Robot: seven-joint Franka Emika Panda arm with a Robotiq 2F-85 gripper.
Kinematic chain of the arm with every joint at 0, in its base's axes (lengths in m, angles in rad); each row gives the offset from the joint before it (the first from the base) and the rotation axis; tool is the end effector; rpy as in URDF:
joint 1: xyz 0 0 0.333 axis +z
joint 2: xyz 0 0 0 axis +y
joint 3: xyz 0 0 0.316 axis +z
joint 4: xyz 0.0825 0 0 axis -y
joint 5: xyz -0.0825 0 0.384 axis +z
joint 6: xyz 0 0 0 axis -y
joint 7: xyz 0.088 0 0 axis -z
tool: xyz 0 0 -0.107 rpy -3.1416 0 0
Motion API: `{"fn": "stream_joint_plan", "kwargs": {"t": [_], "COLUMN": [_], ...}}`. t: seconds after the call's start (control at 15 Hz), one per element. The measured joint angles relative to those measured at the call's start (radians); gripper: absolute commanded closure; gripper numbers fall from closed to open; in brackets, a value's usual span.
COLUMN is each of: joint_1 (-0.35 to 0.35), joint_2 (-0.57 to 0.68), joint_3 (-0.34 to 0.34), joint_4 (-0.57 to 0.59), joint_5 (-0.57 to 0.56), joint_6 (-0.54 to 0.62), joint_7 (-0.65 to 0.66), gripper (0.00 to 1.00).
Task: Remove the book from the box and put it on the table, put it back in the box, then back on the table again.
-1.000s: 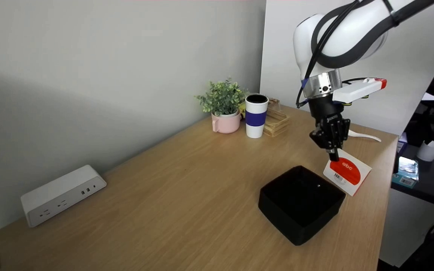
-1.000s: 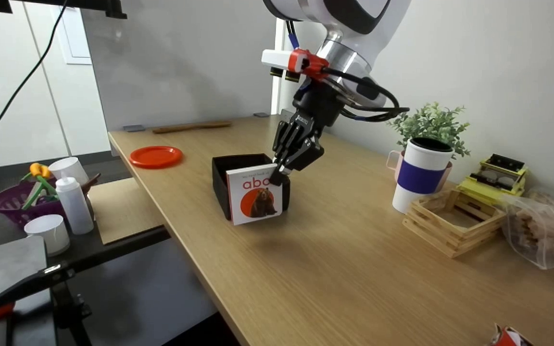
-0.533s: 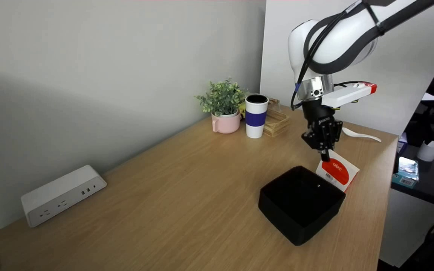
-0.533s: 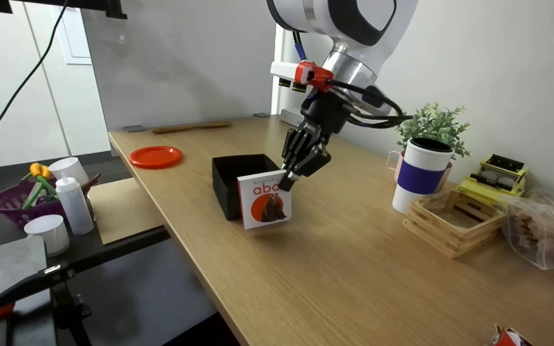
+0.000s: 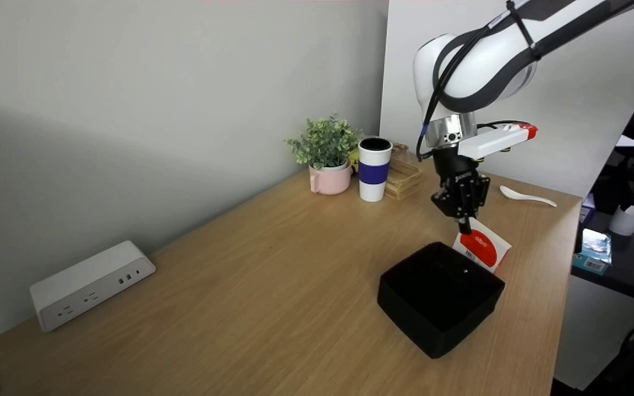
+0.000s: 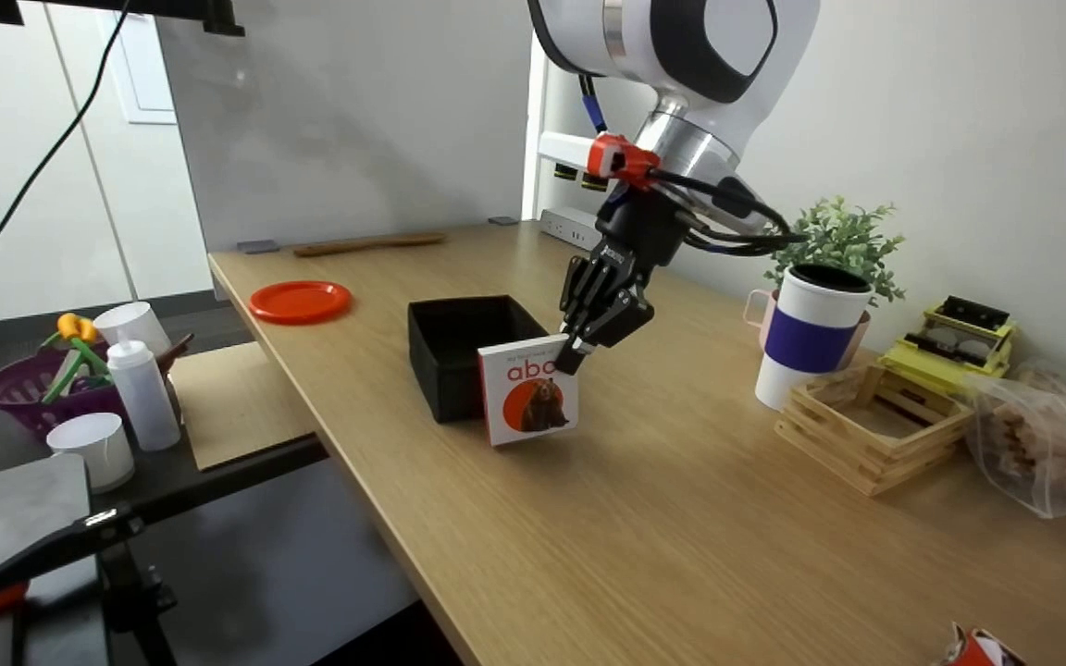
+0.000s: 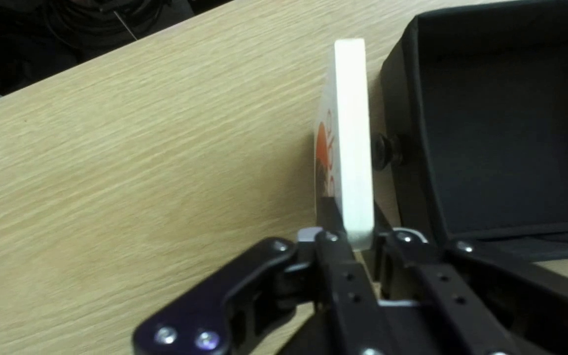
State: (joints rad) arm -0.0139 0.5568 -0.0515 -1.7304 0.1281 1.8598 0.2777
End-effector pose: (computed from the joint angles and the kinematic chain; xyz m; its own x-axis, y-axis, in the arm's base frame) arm 0.6164 -0.0283 0.2345 0.8312 -0.3669 -0.4177 -0.3835 -0.9223 0.0469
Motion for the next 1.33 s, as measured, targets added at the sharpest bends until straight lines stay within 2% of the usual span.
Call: {"fn": "stream_joint_plan", "kwargs": {"t": [0.53, 0.6, 0.93, 1.33], "joint_1": [-0.011, -0.011, -0.012, -0.029], "joint_2": [0.045, 0.048, 0.044, -0.026], "joint_3": [-0.001, -0.001, -0.003, -0.007], "joint_4": [0.062, 0.067, 0.071, 0.044], "joint_5": [0.001, 0.001, 0.015, 0.069], "joint_6": [-0.024, -0.03, -0.068, -0.129], "joint_7": [0.0, 0.0, 0.004, 0.015], "gripper": [0.05, 0.01, 0.0, 0.0]}}
